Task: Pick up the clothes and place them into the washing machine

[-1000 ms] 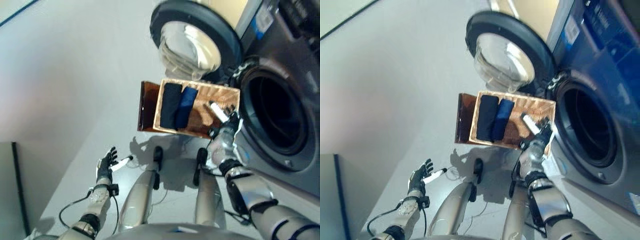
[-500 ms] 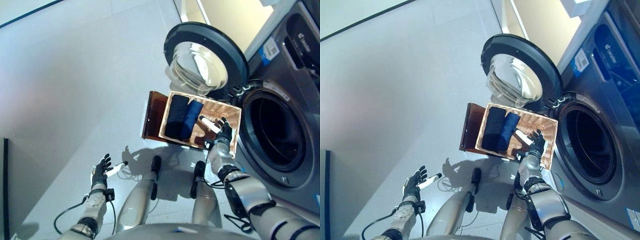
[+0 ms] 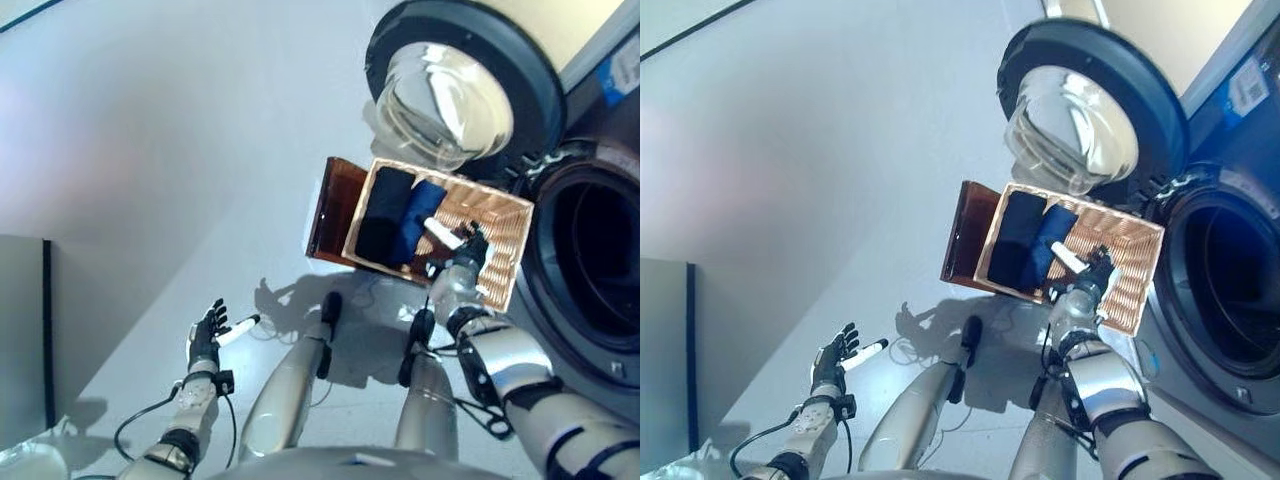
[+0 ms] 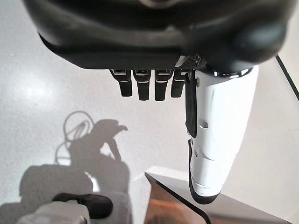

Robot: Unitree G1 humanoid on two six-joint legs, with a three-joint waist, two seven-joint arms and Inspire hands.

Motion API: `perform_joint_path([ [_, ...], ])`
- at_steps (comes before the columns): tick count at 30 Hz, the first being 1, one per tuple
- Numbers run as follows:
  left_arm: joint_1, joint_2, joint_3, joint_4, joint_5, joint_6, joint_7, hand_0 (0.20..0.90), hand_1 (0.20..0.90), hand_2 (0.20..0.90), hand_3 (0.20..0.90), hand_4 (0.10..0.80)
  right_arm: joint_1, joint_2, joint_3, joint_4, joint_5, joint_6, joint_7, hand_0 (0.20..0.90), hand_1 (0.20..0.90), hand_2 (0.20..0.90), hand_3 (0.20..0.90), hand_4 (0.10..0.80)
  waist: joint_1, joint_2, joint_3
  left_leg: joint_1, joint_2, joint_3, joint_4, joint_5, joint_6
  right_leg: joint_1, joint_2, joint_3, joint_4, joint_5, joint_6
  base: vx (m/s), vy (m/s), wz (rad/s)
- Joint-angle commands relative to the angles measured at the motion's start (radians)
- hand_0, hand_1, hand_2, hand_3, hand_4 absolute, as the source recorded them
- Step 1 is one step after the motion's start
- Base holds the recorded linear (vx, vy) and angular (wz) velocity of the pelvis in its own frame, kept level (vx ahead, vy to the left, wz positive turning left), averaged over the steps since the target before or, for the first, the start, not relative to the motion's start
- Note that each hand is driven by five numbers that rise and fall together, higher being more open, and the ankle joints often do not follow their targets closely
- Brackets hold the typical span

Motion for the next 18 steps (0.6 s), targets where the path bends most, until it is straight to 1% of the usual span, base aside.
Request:
perform_joint_path([
  [1, -0.014, 0.07, -0.003, -0.037, 0.003, -0.047, 0.038, 0.9, 0.9, 0.9, 0.9, 0.8, -0.11, -0.073, 0.011, -0.012, 0.008, -0.056, -0.042, 0.9, 0.9, 0.9, 0.9, 0.8, 0.036, -0.006, 0.041, -0.064, -0.033, 0.053, 0.069, -0.081, -0.036, 0.037, 0.007, 0.016, 0.002, -0.047, -0.035, -0.02, 0.041, 0.06],
  [5, -0.018, 0.076, -0.021, -0.09, -0.001, -0.053, 0.042, 0.9, 0.9, 0.9, 0.9, 0.8, -0.179, -0.106, 0.013, 0.002, 0.024, -0.058, -0.056, 0.9, 0.9, 0.9, 0.9, 0.8, 0.052, 0.006, 0.057, -0.116, -0.037, 0.051, 0.089, -0.084, -0.04, -0.013, 0.003, 0.013, 0.029, -0.055, -0.037, 0.024, 0.009, 0.07],
  [6, -0.018, 0.08, -0.024, -0.11, -0.002, -0.057, 0.043, 0.9, 0.9, 0.9, 0.9, 0.8, -0.196, -0.116, 0.011, 0.006, 0.032, -0.06, -0.059, 0.9, 0.9, 0.9, 0.9, 0.8, 0.056, 0.008, 0.054, -0.12, -0.039, 0.045, 0.098, -0.116, -0.045, -0.016, 0.003, 0.02, 0.042, -0.087, -0.032, 0.111, -0.009, 0.18],
  [9, -0.025, 0.084, -0.036, -0.144, -0.004, -0.062, 0.051, 0.9, 0.9, 0.9, 0.9, 0.8, -0.239, -0.133, 0.022, 0.016, 0.039, -0.061, -0.07, 0.9, 0.9, 0.9, 0.9, 0.8, 0.067, 0.017, 0.059, -0.153, -0.043, 0.04, 0.106, -0.115, -0.047, -0.048, 0.0, 0.02, 0.057, -0.094, -0.035, 0.049, 0.009, 0.16],
  [10, -0.027, 0.084, -0.039, -0.15, -0.004, -0.063, 0.052, 0.9, 0.9, 0.9, 0.9, 0.8, -0.249, -0.134, 0.022, 0.02, 0.04, -0.061, -0.071, 0.73, 0.73, 0.73, 0.73, 0.678, 0.07, 0.019, 0.06, -0.16, -0.045, 0.039, 0.109, -0.113, -0.046, -0.054, 0.0, 0.02, 0.063, -0.096, -0.036, 0.006, 0.007, 0.06],
  [11, -0.028, 0.084, -0.039, -0.151, -0.004, -0.063, 0.053, 0.9, 0.9, 0.9, 0.9, 0.8, -0.25, -0.134, 0.023, 0.021, 0.04, -0.061, -0.07, 0.73, 0.73, 0.73, 0.73, 0.678, 0.07, 0.019, 0.059, -0.162, -0.045, 0.039, 0.11, -0.113, -0.046, -0.056, 0.0, 0.02, 0.065, -0.096, -0.036, 0.0, 0.0, 0.0],
  [12, -0.029, 0.085, -0.045, -0.157, -0.003, -0.063, 0.055, 0.9, 0.9, 0.9, 0.9, 0.8, -0.264, -0.131, 0.028, 0.023, 0.039, -0.061, -0.074, 0.326, 0.326, 0.326, 0.326, 0.39, 0.073, 0.023, 0.06, -0.165, -0.048, 0.037, 0.109, -0.113, -0.046, -0.065, -0.001, 0.018, 0.07, -0.099, -0.036, 0.0, 0.0, 0.0],
  [13, -0.029, 0.085, -0.044, -0.158, -0.003, -0.062, 0.055, 0.9, 0.9, 0.9, 0.9, 0.8, -0.264, -0.131, 0.028, 0.023, 0.039, -0.061, -0.074, 0.2, 0.2, 0.2, 0.2, 0.3, 0.072, 0.023, 0.06, -0.166, -0.048, 0.037, 0.11, -0.114, -0.046, -0.066, -0.001, 0.018, 0.071, -0.099, -0.036, 0.001, 0.015, 0.04],
  [18, -0.034, 0.087, -0.037, -0.154, 0.001, -0.062, 0.063, 0.9, 0.9, 0.9, 0.9, 0.8, -0.269, -0.104, 0.04, 0.018, 0.028, -0.06, -0.069, 0.2, 0.2, 0.2, 0.2, 0.3, 0.075, 0.021, 0.054, -0.169, -0.052, 0.038, 0.113, -0.118, -0.042, -0.077, 0.001, 0.023, 0.084, -0.102, -0.037, 0.0, 0.005, 0.02],
])
